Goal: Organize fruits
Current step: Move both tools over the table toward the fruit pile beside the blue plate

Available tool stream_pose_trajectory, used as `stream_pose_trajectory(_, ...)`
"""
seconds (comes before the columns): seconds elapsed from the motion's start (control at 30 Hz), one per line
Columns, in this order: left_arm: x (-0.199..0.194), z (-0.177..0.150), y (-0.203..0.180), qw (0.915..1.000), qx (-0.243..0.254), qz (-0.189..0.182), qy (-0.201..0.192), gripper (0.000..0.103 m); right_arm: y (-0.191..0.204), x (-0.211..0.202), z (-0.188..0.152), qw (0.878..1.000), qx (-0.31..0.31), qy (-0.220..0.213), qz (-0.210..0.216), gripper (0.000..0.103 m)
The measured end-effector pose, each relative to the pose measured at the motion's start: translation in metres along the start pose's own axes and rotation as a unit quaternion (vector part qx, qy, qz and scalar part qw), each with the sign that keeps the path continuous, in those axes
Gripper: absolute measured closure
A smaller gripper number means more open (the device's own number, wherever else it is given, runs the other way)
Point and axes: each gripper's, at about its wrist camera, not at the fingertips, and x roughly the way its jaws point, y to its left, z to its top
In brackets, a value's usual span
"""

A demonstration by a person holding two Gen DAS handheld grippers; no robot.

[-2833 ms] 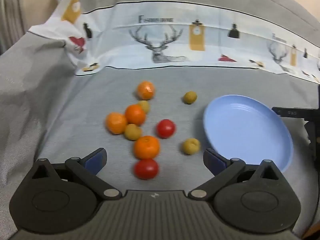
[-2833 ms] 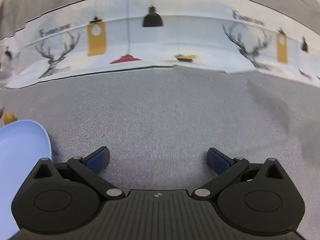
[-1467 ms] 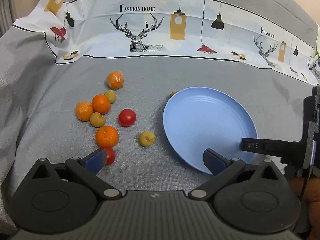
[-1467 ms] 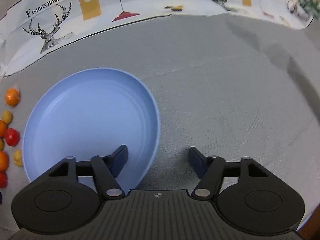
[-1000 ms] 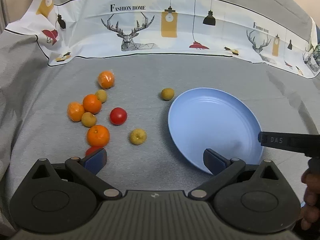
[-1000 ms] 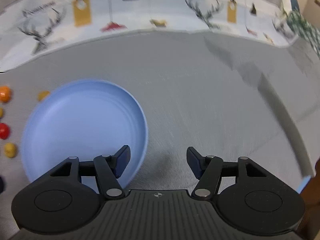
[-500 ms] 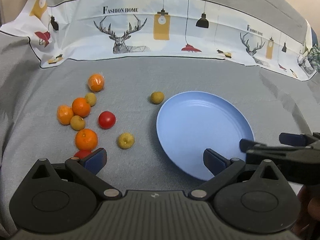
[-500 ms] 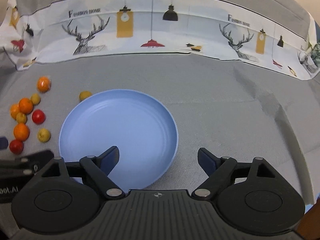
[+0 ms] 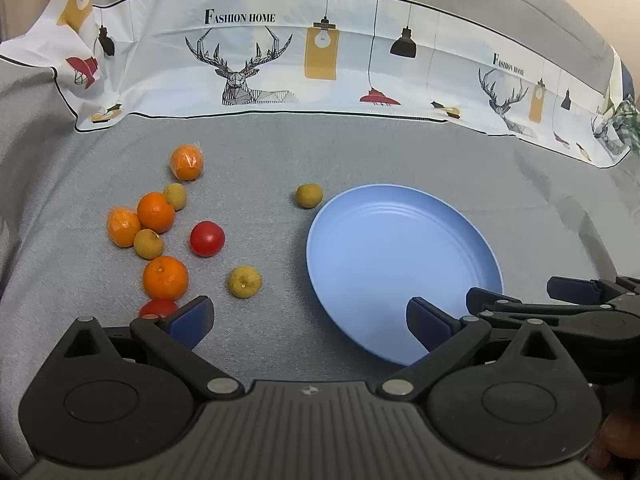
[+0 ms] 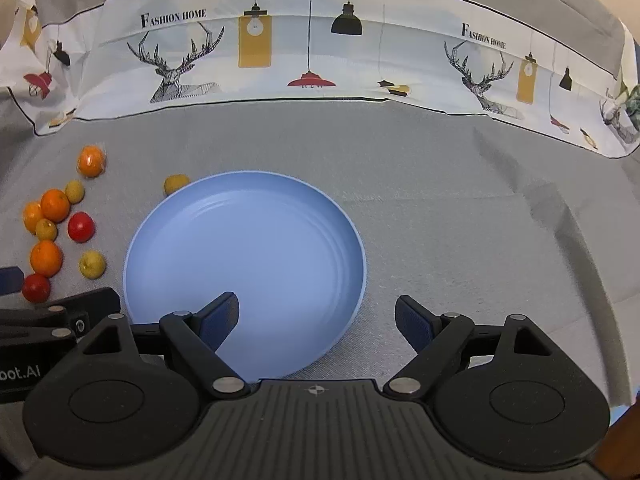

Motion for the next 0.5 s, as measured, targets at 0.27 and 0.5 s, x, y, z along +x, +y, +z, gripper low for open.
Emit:
stream_pose_trajectory(0.27, 0.0008, -0.0006, -0.0022, 1.0, 0.005, -0.003, 0.003, 0.001, 0.0005, 0.0027, 0.0002, 1.0, -0.002, 0.013, 0.011, 0.027)
stream_pose_trajectory(0.5, 0.0025, -0.0017, -0.0075, 0.9999, 0.01, -0.007, 0.006, 0.001, -0.0005, 0.0021, 0.0, 1.0, -0.001, 0.015, 0.019, 0.039)
